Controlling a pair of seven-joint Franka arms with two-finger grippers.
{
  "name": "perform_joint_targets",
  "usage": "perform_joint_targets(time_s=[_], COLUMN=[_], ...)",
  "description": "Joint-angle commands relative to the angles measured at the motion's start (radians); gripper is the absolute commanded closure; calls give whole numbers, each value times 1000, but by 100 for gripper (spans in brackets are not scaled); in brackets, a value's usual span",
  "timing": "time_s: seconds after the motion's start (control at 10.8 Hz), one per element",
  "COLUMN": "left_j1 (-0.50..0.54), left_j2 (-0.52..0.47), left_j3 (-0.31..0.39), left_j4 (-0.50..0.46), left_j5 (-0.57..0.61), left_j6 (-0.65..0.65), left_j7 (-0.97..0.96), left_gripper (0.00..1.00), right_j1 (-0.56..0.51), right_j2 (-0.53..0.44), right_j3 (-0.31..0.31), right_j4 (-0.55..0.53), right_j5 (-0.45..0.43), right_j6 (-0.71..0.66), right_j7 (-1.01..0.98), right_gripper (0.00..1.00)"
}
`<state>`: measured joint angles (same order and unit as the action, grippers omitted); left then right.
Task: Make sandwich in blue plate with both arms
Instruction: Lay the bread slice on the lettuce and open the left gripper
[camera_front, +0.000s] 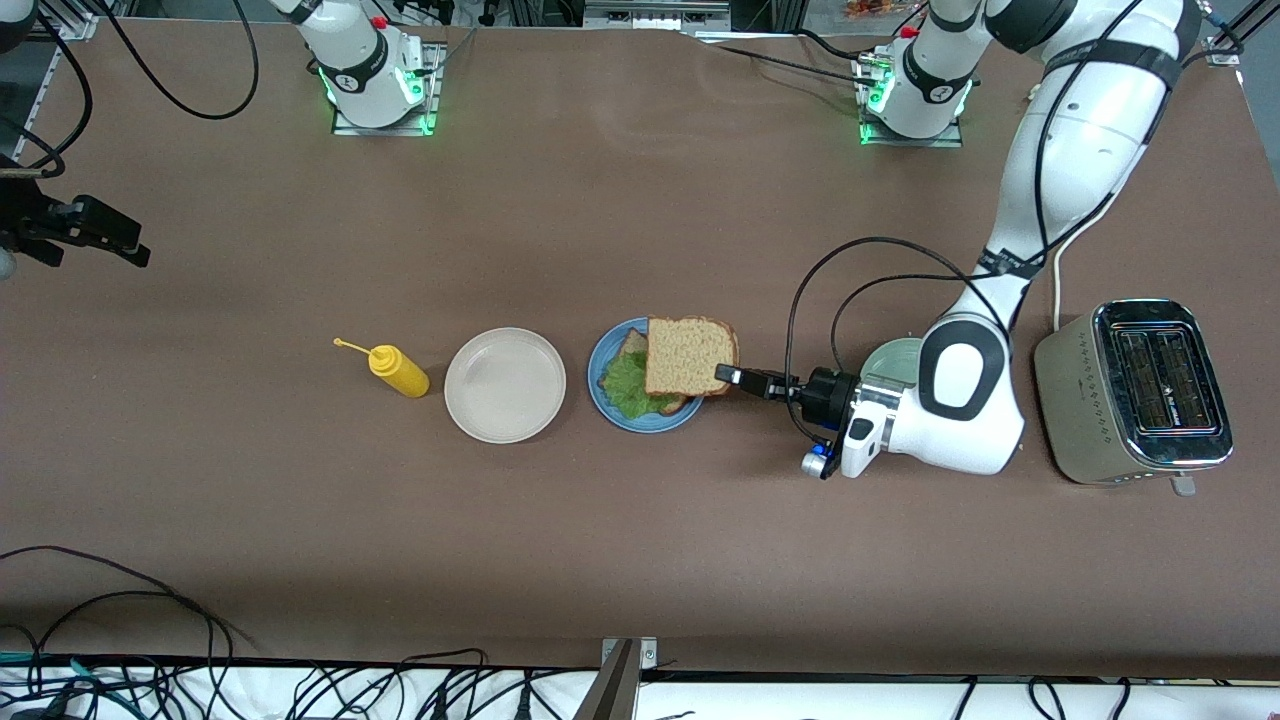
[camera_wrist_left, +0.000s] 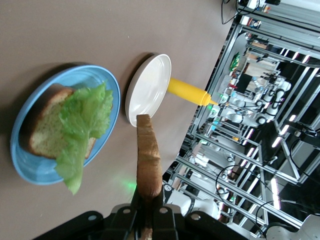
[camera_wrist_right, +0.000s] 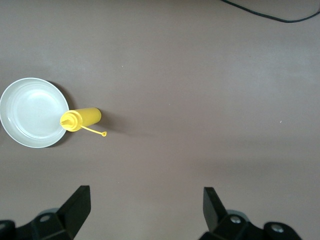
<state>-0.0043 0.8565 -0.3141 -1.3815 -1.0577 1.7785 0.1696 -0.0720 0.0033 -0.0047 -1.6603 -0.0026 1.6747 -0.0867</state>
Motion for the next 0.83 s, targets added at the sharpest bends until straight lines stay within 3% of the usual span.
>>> perform_joint_targets(time_s=[0.0, 0.74], left_j1=[-22, -45], left_j2=[38, 93], left_j3=[3, 3], left_j4=[1, -10], left_j5=[-85, -145], left_j6=[21, 84], left_j7=[54, 177], left_gripper=[100, 100], right_j1=[6, 6], right_j2=[-3, -3], right_j3=[-4, -6], right_j4=[16, 22], right_j5=[-8, -7], right_j6=[-21, -36], right_j7=[-1, -1], right_gripper=[0, 0])
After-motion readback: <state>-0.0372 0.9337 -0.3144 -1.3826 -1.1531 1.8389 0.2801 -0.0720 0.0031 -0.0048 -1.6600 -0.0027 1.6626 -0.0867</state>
